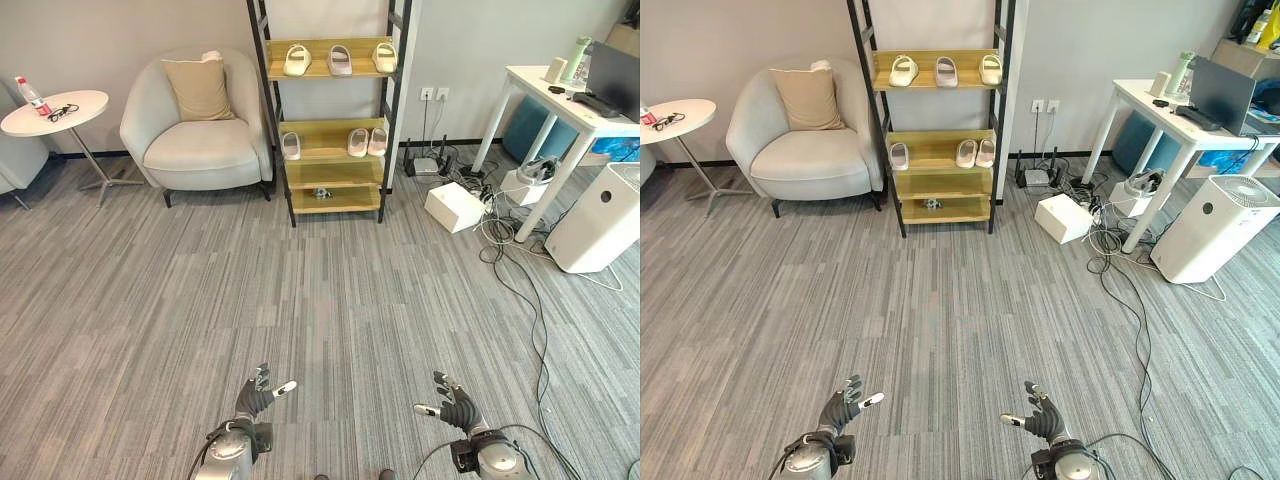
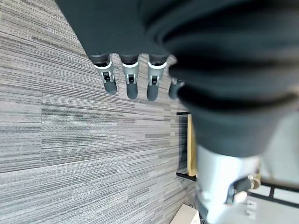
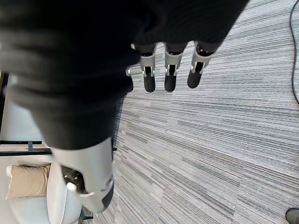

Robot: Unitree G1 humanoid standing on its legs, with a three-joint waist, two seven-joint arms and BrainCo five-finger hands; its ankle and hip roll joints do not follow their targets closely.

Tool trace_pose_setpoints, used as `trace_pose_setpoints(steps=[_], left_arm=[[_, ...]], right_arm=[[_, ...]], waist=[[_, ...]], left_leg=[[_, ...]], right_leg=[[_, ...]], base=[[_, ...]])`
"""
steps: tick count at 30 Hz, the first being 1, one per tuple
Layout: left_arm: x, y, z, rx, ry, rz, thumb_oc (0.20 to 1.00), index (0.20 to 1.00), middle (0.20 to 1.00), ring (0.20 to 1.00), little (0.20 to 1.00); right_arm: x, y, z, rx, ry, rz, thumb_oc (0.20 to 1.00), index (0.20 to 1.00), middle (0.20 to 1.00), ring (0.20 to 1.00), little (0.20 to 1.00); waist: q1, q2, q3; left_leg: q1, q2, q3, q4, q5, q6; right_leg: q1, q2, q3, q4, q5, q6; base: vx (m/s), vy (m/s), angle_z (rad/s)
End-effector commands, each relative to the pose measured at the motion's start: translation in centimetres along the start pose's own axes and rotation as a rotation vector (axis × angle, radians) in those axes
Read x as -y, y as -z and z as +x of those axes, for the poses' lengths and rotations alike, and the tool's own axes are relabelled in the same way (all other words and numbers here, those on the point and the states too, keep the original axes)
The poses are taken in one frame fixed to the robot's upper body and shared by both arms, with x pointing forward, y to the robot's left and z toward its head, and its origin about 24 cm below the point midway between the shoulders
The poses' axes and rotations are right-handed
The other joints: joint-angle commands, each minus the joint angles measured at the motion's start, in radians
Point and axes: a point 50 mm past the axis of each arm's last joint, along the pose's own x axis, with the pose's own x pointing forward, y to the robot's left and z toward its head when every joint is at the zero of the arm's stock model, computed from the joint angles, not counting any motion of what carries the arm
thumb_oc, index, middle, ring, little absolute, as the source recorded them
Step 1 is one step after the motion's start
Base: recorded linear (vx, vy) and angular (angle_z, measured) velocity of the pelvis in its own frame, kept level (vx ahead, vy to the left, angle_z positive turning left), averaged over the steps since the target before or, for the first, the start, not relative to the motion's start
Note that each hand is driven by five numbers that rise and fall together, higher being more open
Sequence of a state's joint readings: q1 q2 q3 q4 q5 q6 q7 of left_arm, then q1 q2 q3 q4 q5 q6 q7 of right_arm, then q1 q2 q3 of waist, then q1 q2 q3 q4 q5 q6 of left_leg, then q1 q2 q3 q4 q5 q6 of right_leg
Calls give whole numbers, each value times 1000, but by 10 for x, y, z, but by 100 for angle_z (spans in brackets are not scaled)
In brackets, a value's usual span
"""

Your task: Arrange the slippers neatly on the shoe rack.

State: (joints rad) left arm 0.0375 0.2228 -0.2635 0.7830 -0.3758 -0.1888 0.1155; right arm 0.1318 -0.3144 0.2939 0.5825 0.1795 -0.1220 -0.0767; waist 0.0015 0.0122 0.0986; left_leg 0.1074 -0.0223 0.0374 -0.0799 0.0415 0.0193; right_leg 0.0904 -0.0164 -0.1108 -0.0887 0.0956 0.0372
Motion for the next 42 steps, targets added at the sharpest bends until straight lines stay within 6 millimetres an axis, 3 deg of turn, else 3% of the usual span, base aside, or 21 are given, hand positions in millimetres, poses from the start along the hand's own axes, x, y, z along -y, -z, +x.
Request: trace_pose_setpoints(steps=[1, 18, 32, 39, 40, 42], left_arm=[[-1, -23, 9, 84, 5, -19, 1000, 1000, 1000, 1000, 1000], [3, -29, 10, 98, 34, 7, 1000, 1000, 1000, 1000, 1000], [-1, -20, 9, 61, 19, -8, 1000, 1000, 1000, 1000, 1000], [-2, -28, 12, 89, 7, -11, 1000, 1000, 1000, 1000, 1000], [-2, -31, 12, 98, 6, -13, 1000, 1000, 1000, 1000, 1000], [-8, -42, 13, 141, 0, 3, 1000, 1000, 1000, 1000, 1000]], right_arm=[[1, -16, 3, 79, -8, 67, 1000, 1000, 1000, 1000, 1000], [-4, -13, 5, 54, -51, 48, 1000, 1000, 1000, 1000, 1000], [-4, -9, 6, 32, -45, 59, 1000, 1000, 1000, 1000, 1000], [-3, -20, 12, 57, -47, 57, 1000, 1000, 1000, 1000, 1000], [-2, -22, 14, 62, -41, 59, 1000, 1000, 1000, 1000, 1000], [5, -33, 18, 101, -21, 60, 1000, 1000, 1000, 1000, 1000]], waist=[[-3, -42, -25], [0, -44, -28], [-2, -42, -27], [2, -48, -8], [4, -50, 0], [7, -52, 40]], left_leg=[[-20, 27, -8, -7, -16, -65], [-6, 34, -10, -7, -23, -67], [0, 34, -8, -7, -29, -64], [-11, 31, -15, -7, -30, -57], [-15, 30, -14, -7, -29, -53], [-49, 19, -17, 27, -46, -21]], right_leg=[[10, -86, 12, 1, -63, 101], [19, -78, 19, 1, -73, 95], [26, -73, 20, 1, -79, 92], [7, -74, 27, 7, -75, 95], [-3, -77, 30, 24, -77, 98], [-112, -89, 42, 232, -109, 117]], base=[[0, 0, 0], [0, 0, 0], [5, 0, 0], [5, 16, -1], [-91, 152, -7], [-90, 158, -12]])
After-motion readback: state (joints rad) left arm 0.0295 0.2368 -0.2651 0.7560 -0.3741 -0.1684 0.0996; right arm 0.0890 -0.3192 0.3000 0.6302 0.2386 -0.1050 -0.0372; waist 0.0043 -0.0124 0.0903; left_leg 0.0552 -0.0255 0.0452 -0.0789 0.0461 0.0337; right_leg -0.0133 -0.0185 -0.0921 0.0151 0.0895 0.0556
